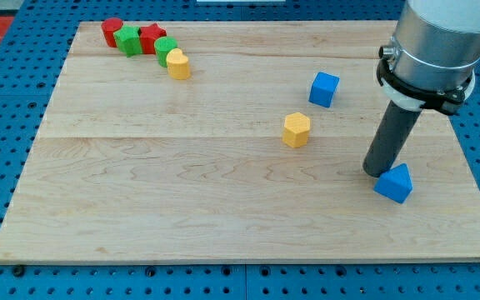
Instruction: Move the yellow hexagon to the blue triangle
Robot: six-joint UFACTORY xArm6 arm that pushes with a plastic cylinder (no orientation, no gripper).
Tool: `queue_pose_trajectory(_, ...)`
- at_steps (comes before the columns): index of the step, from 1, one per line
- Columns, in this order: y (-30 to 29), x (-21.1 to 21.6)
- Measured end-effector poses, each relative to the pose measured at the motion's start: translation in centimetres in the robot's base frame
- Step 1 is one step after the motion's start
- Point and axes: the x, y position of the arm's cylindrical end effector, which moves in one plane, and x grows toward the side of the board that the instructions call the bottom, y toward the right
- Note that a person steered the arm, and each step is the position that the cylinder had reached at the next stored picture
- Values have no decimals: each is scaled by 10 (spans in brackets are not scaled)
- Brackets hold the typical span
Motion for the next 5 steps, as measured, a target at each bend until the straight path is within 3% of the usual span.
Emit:
queue_pose_trajectory(2, 41, 14)
queue_pose_trajectory(3, 7, -17)
queue_pose_trajectory(4, 1, -84)
queue_pose_trajectory(5, -79, -91)
